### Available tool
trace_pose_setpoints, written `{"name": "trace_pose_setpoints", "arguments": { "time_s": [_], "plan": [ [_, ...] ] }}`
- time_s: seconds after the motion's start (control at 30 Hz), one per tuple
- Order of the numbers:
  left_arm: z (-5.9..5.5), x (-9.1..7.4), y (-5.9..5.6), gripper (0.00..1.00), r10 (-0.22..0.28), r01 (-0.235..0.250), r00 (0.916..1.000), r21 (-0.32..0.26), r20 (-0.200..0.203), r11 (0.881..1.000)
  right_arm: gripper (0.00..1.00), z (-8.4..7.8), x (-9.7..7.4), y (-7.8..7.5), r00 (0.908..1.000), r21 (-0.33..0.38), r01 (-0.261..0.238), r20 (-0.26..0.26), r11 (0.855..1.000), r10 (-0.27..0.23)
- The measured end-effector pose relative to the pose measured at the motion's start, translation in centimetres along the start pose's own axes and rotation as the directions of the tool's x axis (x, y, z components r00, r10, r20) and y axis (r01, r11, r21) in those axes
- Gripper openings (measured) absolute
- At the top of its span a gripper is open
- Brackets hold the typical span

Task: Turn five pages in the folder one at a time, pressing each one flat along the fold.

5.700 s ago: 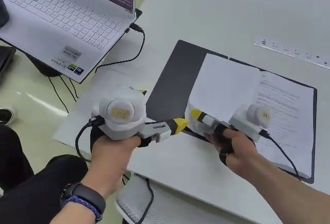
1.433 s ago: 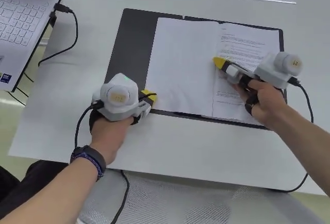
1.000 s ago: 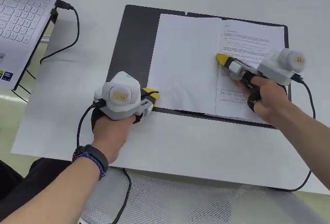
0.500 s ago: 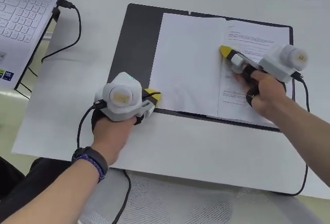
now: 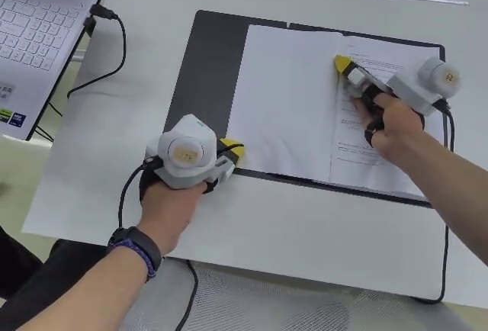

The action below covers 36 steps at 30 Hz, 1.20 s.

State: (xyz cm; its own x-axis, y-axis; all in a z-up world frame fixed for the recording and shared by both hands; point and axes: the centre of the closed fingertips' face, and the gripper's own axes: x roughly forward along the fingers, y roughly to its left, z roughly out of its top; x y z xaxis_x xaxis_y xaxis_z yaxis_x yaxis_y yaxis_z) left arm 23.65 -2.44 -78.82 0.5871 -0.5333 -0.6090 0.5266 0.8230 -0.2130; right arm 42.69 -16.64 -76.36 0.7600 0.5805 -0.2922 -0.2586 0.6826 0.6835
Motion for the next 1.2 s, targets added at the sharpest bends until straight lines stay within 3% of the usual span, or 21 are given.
{"name": "trace_pose_setpoints", "arguments": {
  "time_s": [0.17,0.27,0.5,0.73,0.9,1.2],
  "plan": [
    [0.0,0.0,0.0,0.00,0.000,0.000,1.0000,-0.001,0.000,1.000,0.00,0.4,1.2,0.1,0.9998,-0.027,0.001,-0.019,1.000,-0.001],
    [-0.1,0.1,0.1,0.00,0.001,-0.001,1.0000,-0.005,0.001,1.000,0.00,1.0,2.5,-0.7,0.9996,-0.034,0.006,-0.028,0.999,-0.007],
    [-0.1,0.2,0.1,0.00,0.000,0.000,1.0000,-0.011,0.002,1.000,0.00,2.6,4.5,-2.0,0.9998,-0.005,0.017,0.014,1.000,-0.017],
    [-0.2,0.2,0.2,0.00,-0.005,0.005,0.9999,-0.018,0.012,1.000,0.00,3.0,4.6,-1.7,0.9990,-0.004,0.037,0.025,0.999,-0.037],
    [0.2,-0.1,-0.3,0.00,0.000,0.000,0.9999,-0.013,0.014,1.000,0.00,2.7,4.2,-1.5,0.9997,-0.031,0.020,0.018,0.999,-0.019],
    [0.5,-0.3,-0.7,0.00,0.006,-0.006,0.9998,-0.014,0.020,1.000,0.00,0.9,2.3,-0.8,0.9998,-0.053,-0.017,-0.014,0.998,0.017]
  ]
}}
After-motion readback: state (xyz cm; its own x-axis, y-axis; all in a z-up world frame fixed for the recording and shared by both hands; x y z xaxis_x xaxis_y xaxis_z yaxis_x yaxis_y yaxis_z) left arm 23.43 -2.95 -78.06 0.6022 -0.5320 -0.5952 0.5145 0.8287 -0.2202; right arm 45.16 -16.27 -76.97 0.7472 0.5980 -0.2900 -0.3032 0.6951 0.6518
